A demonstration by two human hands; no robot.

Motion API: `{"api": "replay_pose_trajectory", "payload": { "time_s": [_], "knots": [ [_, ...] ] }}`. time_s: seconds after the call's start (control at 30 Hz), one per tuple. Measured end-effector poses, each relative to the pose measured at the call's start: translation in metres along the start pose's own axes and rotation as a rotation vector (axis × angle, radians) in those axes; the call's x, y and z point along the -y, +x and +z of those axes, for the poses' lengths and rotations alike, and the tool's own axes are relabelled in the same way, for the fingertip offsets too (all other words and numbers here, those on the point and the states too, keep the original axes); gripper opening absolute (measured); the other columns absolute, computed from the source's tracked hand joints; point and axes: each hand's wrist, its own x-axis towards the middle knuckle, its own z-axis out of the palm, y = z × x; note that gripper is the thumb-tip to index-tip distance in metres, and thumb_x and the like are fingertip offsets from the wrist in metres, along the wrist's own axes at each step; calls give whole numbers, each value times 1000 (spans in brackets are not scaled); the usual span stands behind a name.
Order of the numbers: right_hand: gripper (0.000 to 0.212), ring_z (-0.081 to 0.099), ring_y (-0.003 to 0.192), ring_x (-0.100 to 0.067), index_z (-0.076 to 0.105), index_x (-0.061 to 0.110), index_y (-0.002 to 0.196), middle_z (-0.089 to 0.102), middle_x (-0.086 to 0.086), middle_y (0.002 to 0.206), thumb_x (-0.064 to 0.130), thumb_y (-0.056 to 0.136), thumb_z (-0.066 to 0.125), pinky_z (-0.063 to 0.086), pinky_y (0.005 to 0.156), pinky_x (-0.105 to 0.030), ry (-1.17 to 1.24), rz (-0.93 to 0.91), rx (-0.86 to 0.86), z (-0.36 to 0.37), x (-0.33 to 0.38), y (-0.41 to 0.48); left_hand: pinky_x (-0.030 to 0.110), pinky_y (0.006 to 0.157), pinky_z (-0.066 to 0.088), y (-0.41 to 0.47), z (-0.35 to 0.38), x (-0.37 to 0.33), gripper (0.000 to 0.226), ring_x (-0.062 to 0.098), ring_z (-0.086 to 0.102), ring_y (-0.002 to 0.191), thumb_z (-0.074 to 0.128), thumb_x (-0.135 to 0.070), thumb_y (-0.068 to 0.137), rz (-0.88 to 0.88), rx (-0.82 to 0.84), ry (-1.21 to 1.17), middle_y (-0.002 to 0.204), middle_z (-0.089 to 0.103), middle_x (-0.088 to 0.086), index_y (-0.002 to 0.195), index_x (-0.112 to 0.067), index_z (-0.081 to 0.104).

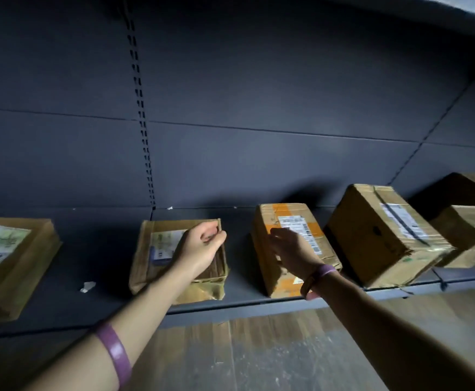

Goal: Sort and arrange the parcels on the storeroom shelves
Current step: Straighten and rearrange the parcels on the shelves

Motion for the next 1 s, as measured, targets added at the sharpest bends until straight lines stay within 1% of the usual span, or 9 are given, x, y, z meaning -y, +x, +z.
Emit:
{"api": "replay_pose_trajectory", "payload": {
  "time_s": [0.13,0.23,0.33,0.43,0.57,0.67,0.77,0.87,1.0],
  "knots": [
    [38,56,106,-26,54,3,133,59,-8,114,22,101,46,44,92,-33,-135,-43,0,-60,-39,9,18,92,33,-1,77,-17,45,16,51,125,58,-19,95,-47,61,24,137,55,8,138,-9,49],
    [32,59,92,-27,62,-1,119,64,-8,105,20,100,47,45,77,-33,-79,-81,6,-101,-73,21,19,96,34,-2,124,-24,47,17,49,128,58,-19,95,-120,13,49,139,53,9,140,-9,46],
    [25,65,94,-33,67,2,102,70,-16,101,19,98,49,51,83,-40,-40,-58,87,-132,-99,32,22,97,33,-1,156,-32,49,18,47,130,58,-22,95,-206,-67,76,141,51,9,141,-12,46],
    [26,68,93,-28,70,9,97,72,-10,98,29,96,54,55,87,-43,8,-11,181,-150,-112,37,25,96,32,0,173,-40,50,18,43,133,58,-24,95,-283,-121,101,146,46,6,142,-16,43],
    [24,66,80,-19,66,19,81,68,2,81,26,98,51,52,74,-33,-4,-10,190,-155,-123,38,30,104,34,0,182,-32,55,20,41,135,58,-25,95,-379,-141,115,148,42,9,145,-13,38],
    [15,62,80,-16,61,17,91,62,5,81,19,100,48,49,68,-23,-8,14,192,-146,-136,38,37,106,40,3,187,-19,59,23,45,131,57,-29,95,-410,-128,131,146,44,8,147,-14,35],
    [17,65,92,-21,61,14,107,66,-1,96,20,101,47,53,81,-31,-14,15,233,-130,-150,39,42,99,47,10,194,-3,46,23,56,116,56,-32,95,-405,-121,121,132,57,5,139,-22,46],
    [23,65,93,-21,63,9,115,69,-8,108,18,99,49,52,82,-32,-34,15,181,-121,-161,43,37,87,53,13,198,10,18,14,62,93,54,-22,96,-312,-144,143,103,68,-5,110,-29,62],
    [23,67,96,-23,65,7,116,70,-9,108,14,98,51,54,88,-38,5,-16,139,-117,-169,42,28,71,50,7,199,14,20,12,63,90,54,-17,96,-247,-162,90,96,69,-8,108,-30,65]
  ]
}}
